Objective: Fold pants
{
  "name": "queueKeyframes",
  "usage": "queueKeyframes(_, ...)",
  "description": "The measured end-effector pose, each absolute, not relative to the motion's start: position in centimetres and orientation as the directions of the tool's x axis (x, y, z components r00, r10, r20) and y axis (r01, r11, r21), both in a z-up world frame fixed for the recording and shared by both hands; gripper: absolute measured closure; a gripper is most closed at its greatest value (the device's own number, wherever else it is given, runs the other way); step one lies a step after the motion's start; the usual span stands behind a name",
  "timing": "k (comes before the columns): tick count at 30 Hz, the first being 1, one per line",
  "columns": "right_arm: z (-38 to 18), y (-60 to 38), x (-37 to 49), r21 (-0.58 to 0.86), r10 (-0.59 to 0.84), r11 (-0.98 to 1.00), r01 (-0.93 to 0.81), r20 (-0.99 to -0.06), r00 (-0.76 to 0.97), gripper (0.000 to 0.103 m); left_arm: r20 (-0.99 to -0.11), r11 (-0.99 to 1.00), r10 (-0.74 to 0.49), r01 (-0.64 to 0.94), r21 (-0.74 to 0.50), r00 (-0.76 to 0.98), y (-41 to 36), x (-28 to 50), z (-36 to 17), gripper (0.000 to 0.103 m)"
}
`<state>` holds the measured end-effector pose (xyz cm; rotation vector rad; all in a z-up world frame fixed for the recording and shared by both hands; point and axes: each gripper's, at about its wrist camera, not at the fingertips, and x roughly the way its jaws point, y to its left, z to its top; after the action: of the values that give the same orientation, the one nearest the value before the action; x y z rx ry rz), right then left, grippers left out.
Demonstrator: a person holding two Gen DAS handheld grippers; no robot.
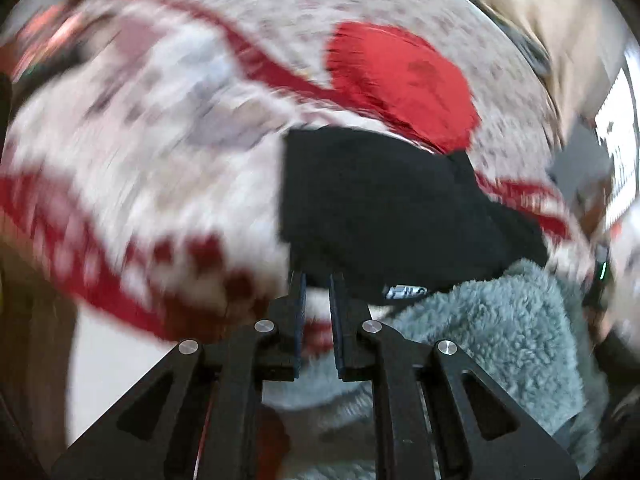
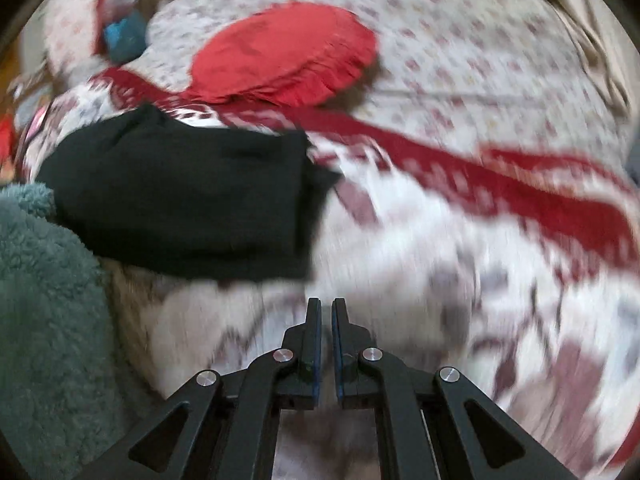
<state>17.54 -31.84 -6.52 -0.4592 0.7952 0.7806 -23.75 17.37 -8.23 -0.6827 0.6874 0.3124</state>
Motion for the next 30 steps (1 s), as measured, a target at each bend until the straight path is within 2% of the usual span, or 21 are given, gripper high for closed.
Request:
queueKeyframes(2,-6.7,-33.4,17.3,-0.040,0.447,0.681,-0.731,-0.768,0.458,0.099,-0.631,0.633,0.025,-0.501,-0.590,0.775,17.5,-25.5,-8.6,0.079)
queueKeyframes(3,-6.6,-34.0,17.2,-0.020,0.452,0.697,-0.717,-0.764,0.460,0.099,-0.613,0.586,0.012,-0.503,-0.636,0.790,17.6,-25.9,-8.7,0.061)
queueKeyframes(4,-6.5,-34.5,17.0,-0.004,0.455,0.714,-0.700,-0.758,0.468,0.099,-0.587,0.526,-0.003,-0.498,-0.689,0.809,17.7,-26.1,-8.8,0.047)
queueKeyframes(5,-6.4,-35.0,16.8,0.020,0.462,0.732,-0.681,-0.749,0.475,0.098,-0.552,0.454,-0.019,-0.485,-0.748,0.834,17.8,-26.0,-8.9,0.045)
queueKeyframes(9,-5.7,-36.0,16.8,0.205,0.546,0.769,-0.605,-0.703,0.455,0.098,-0.426,0.270,-0.093,-0.389,-0.881,0.900,18.4,-23.7,-9.4,0.045)
queueKeyframes(14,-4.5,-34.6,16.1,0.305,0.608,0.757,-0.578,-0.651,0.454,0.098,-0.407,0.065,-0.117,-0.402,-0.913,0.906,19.0,-21.5,-12.1,0.045)
queueKeyframes(18,-4.0,-32.7,15.1,0.295,0.624,0.736,-0.609,-0.644,0.442,0.098,-0.398,0.051,-0.092,-0.395,-0.917,0.913,19.2,-21.2,-12.6,0.045)
queueKeyframes(21,-4.1,-31.3,14.4,0.274,0.625,0.720,-0.637,-0.655,0.425,0.098,-0.358,0.063,-0.063,-0.355,-0.933,0.931,19.6,-20.7,-12.1,0.045)
queueKeyframes(27,-4.4,-30.3,13.9,0.319,0.647,0.707,-0.631,-0.652,0.395,0.097,-0.208,0.020,-0.058,-0.207,-0.978,0.976,19.4,-20.9,-11.6,0.045)
queueKeyframes(30,-4.4,-30.8,14.3,0.377,0.654,0.718,-0.586,-0.653,0.381,0.098,-0.206,0.065,-0.050,-0.203,-0.977,0.977,19.5,-20.9,-11.2,0.045)
